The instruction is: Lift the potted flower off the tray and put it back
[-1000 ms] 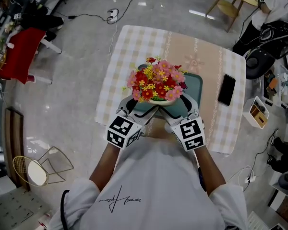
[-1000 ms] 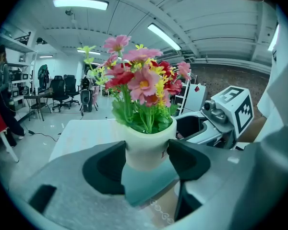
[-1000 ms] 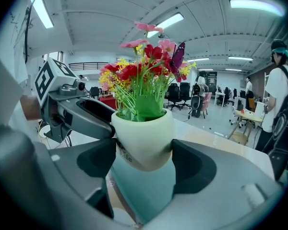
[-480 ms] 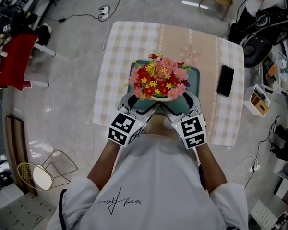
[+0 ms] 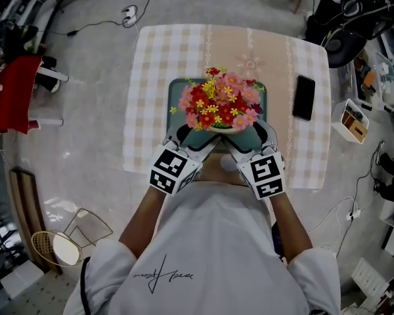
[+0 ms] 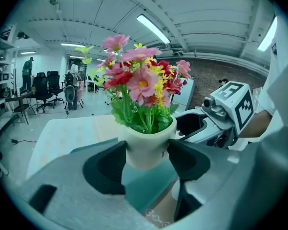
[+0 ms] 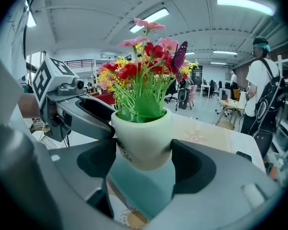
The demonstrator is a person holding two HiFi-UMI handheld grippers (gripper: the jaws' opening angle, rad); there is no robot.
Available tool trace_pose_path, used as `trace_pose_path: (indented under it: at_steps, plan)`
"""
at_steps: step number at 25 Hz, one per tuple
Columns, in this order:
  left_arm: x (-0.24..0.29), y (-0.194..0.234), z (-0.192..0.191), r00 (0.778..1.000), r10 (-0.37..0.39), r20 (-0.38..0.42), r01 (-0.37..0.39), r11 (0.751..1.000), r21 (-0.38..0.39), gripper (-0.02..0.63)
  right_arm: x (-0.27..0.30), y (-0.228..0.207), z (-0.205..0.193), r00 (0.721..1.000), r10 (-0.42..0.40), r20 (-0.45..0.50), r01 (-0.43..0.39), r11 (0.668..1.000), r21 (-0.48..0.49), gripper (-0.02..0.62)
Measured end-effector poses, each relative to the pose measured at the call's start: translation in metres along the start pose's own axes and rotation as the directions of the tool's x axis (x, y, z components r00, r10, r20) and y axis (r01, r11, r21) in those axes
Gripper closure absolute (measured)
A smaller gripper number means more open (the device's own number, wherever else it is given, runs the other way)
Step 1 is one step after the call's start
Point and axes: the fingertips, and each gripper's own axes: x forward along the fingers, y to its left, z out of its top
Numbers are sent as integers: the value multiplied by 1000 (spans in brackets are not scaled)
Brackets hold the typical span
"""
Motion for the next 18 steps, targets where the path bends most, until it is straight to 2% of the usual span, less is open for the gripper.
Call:
trace_pose_path:
  at_steps: [9, 18]
  plan:
    - [22, -5, 1, 998, -66, -7, 66, 998, 8, 327, -3, -18, -12, 999, -45, 1, 45, 998, 48, 225]
    - [42, -10, -5, 992, -115, -54, 117, 992, 38, 328, -4, -32, -29, 996, -86, -31, 88, 992, 88, 227]
